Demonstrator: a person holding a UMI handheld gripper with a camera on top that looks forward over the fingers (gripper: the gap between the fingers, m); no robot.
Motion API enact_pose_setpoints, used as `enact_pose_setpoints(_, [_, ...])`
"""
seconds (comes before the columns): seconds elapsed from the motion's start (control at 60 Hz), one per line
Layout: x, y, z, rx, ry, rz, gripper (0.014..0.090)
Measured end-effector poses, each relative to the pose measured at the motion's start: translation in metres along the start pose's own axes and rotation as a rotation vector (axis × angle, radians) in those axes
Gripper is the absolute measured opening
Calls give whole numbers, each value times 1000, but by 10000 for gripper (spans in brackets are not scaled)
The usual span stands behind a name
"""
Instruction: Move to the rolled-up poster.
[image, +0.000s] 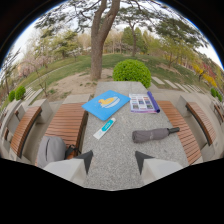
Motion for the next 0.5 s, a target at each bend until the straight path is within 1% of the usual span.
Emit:
enact_pose_setpoints(0.2, [2,0,1,-5,9,-6,843])
enact_pose_setpoints(0.5, [55,-4,23,-3,64,4,844])
